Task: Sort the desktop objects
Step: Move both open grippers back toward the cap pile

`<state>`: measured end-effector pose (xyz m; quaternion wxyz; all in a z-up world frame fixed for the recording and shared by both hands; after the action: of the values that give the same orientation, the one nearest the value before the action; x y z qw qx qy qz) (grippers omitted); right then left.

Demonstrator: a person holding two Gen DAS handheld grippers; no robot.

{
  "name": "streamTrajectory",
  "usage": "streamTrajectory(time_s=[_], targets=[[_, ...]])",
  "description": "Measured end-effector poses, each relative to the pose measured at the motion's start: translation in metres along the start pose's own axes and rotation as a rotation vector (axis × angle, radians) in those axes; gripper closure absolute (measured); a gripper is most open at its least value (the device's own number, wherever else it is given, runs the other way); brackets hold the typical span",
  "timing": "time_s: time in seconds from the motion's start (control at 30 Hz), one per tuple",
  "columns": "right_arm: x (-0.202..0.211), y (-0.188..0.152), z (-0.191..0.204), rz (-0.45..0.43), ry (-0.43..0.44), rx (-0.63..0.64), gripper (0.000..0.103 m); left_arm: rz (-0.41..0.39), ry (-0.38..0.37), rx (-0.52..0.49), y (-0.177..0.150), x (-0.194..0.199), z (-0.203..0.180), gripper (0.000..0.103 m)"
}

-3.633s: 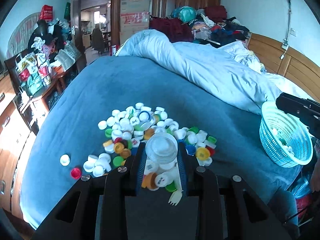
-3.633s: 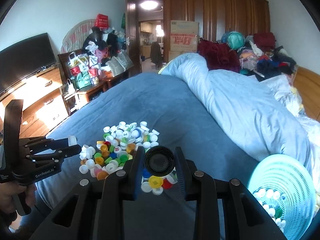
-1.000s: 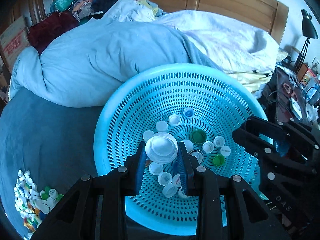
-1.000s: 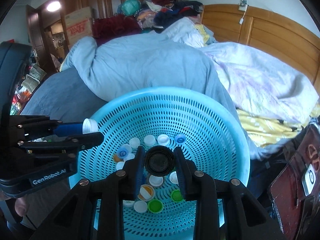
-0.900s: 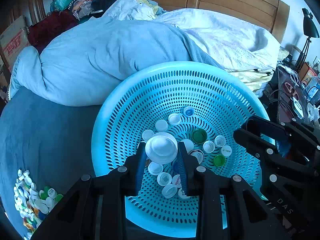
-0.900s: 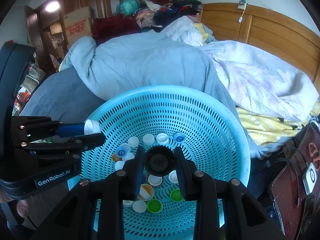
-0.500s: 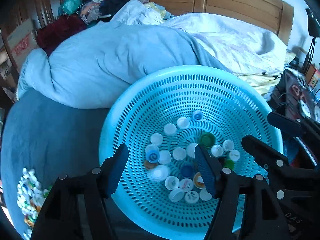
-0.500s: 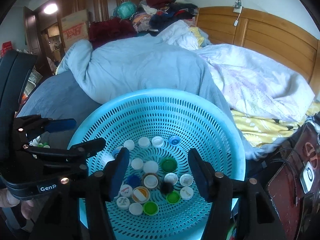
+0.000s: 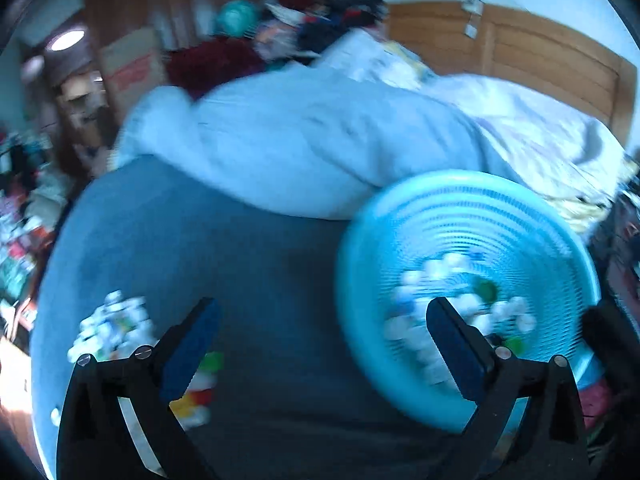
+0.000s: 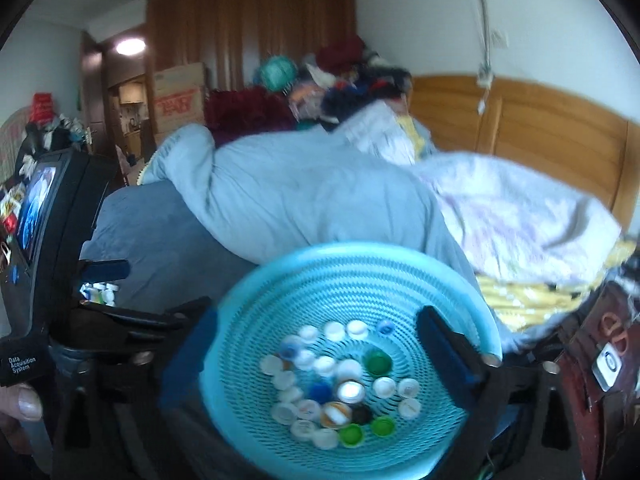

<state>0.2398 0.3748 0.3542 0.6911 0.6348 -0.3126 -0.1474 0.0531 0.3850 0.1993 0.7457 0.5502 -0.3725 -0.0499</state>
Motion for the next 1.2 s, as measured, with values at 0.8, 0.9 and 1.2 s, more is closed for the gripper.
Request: streamTrajectory(time_s=[0.8, 0.9, 1.2], targets=[[-0.042, -0.076, 0.081, -0.015, -0.022, 0.504, 0.0, 0.164, 0.325, 0.479, -0.206, 0.063, 0.252, 0.002], [-0.071, -0.091, 0.043, 0.066, -0.079, 0.509, 0.0, 0.159, 0.305, 0.487, -0.205, 0.063, 0.25, 0.002], [-0.104, -0.119, 0.043, 0.095, -0.02, 0.555, 0.001, 0.125, 0.305, 0.457, -0.188, 0.071, 0.25, 0.002]])
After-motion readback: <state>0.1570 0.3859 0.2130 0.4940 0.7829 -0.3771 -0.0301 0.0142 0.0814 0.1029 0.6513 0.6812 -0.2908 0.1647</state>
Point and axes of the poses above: each gripper's, at about its wrist camera, not at the fingertips, and x roughly against the way its jaws point, z to its left, y to its top, the point moved 1 cm from there along -x, roughly the way its jaws point, and after that the axes turned 14 degrees about -z, right-handed, at the moved point
